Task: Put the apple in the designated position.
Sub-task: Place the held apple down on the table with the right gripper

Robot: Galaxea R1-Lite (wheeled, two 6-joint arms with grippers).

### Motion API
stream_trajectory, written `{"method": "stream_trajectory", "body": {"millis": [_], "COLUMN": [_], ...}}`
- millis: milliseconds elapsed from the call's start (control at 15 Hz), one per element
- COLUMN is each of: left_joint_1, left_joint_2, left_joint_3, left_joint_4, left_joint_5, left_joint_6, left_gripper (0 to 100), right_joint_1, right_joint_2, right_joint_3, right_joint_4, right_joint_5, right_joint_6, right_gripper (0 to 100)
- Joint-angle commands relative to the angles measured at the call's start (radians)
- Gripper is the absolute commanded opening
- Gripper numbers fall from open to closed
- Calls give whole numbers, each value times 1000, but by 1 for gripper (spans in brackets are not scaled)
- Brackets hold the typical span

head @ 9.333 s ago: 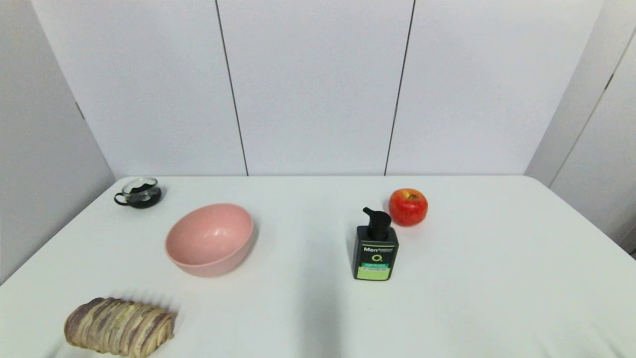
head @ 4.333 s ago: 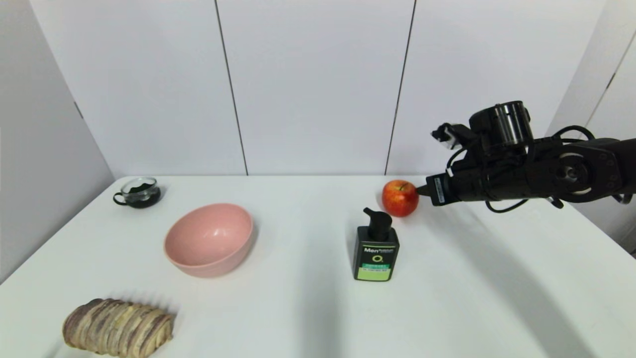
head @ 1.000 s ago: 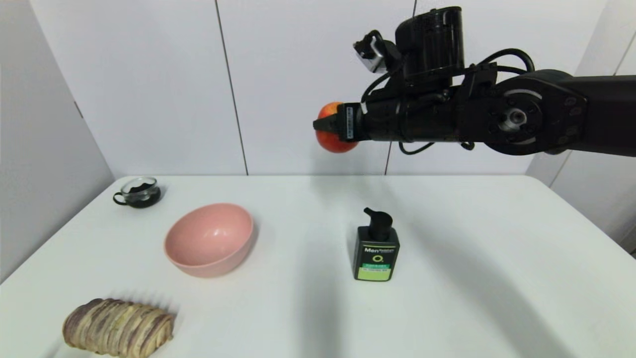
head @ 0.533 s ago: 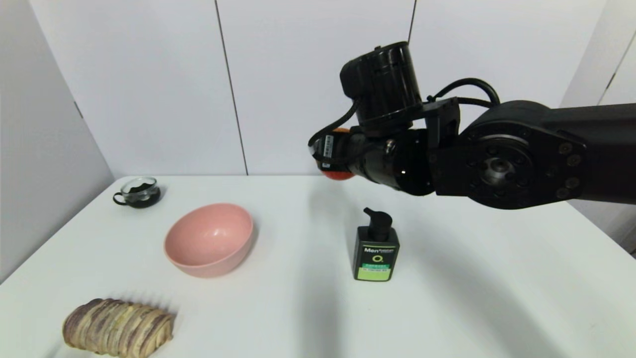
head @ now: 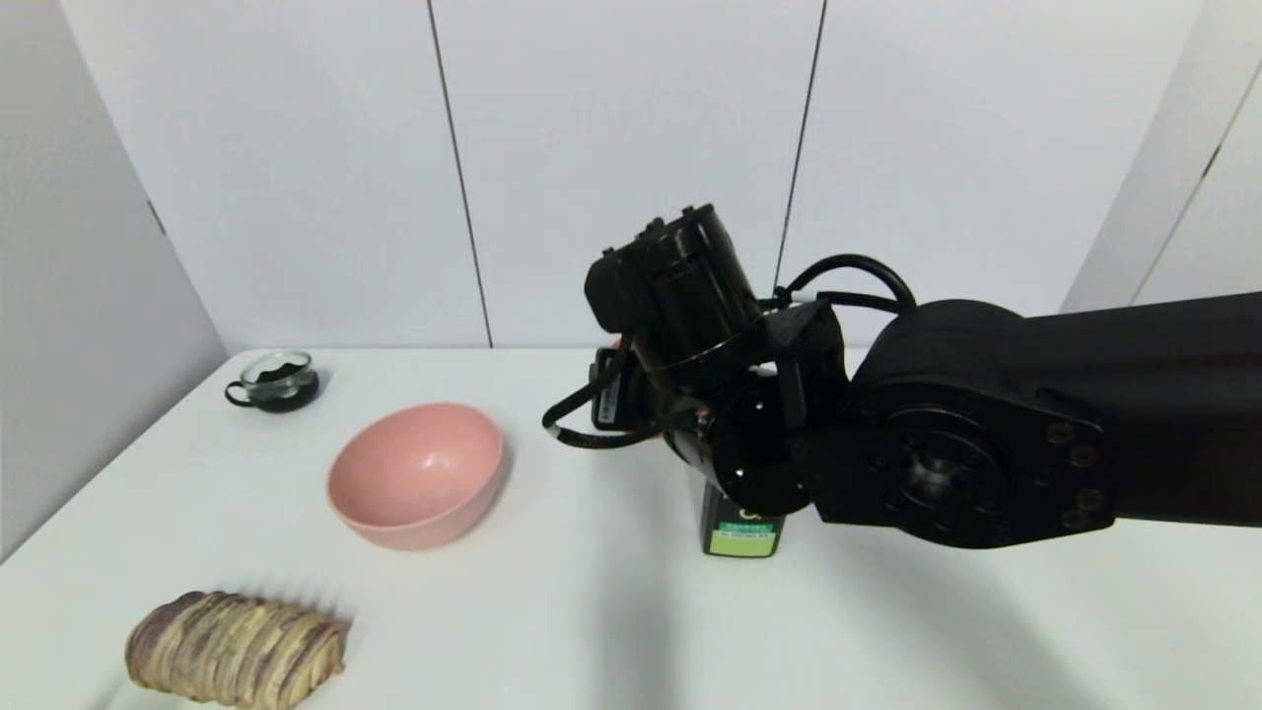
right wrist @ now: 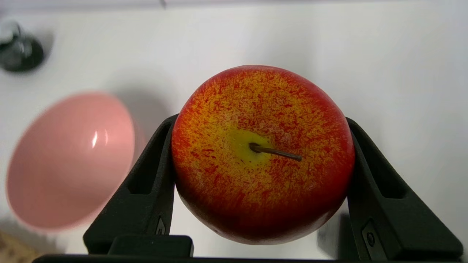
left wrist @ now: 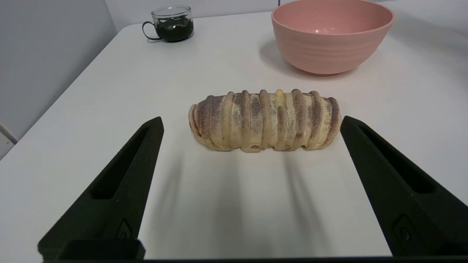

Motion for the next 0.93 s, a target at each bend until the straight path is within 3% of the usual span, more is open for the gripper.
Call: {"method": "stream_trajectory", "body": {"millis": [67, 933], "left_joint_1": [1, 1], "left_joint_2": [1, 1], "left_joint_3": [0, 0], "left_joint_4": [0, 0], "left_joint_5": [-1, -1], "left_joint_6": [0, 1], "left_gripper": [100, 100], "right_joint_1": [47, 87], "right_joint_2": [15, 81], "right_joint_3": [53, 117], "right_joint_4": [2, -4], "right_joint_5": [-3, -25], "right_joint_6": [33, 125], "right_gripper": [0, 0]}}
